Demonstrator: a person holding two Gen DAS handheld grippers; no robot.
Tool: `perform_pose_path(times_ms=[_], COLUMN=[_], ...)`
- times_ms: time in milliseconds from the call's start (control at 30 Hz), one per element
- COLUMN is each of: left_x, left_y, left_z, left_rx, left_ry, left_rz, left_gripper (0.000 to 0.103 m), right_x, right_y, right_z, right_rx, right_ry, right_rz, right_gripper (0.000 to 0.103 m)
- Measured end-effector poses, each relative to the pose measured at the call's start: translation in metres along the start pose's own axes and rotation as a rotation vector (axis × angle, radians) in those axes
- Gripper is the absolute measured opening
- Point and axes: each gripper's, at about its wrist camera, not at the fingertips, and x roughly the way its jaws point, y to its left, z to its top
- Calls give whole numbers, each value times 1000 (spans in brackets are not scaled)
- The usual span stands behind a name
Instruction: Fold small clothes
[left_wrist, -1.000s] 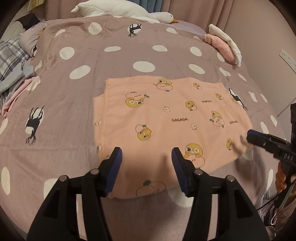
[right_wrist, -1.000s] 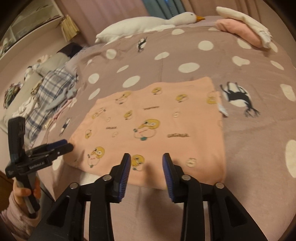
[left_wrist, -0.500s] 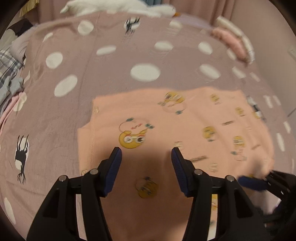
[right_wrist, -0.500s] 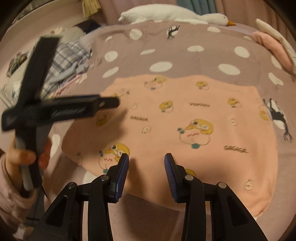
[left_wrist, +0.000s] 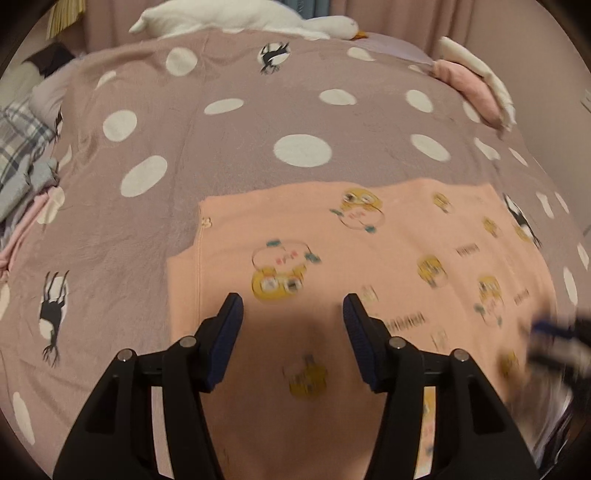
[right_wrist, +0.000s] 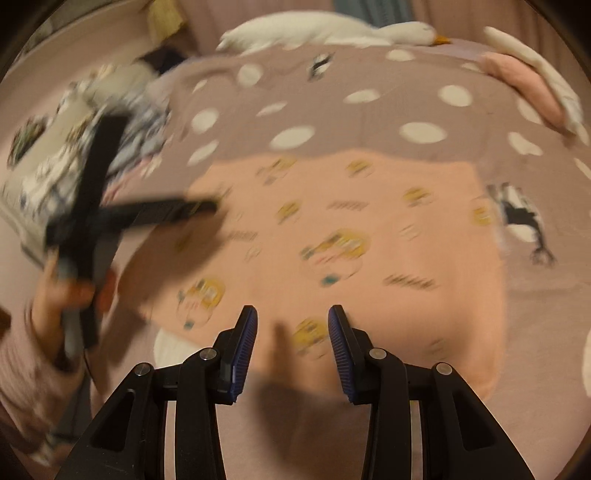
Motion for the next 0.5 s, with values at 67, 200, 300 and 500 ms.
perform_pose_path(times_ms=[67,200,300,500], left_x=[-7,-19,-22,-25], left_y=[-5,-9,-8,-1], left_z=[-12,-36,-54,-75], left_rx=[21,53,59,2], left_ry=[0,6,20,38], left_rz=[-3,4,12,-21], left_gripper=[56,56,56,56], right_x=[-3,-2,2,7], right_y=[-16,-37,-45,-58], right_z=[8,16,18,11], right_rx=[50,109,121,149], right_ry=[-24,-57,-64,-45], right_rz=[-30,-90,-118,-141], right_gripper=[40,40,40,40])
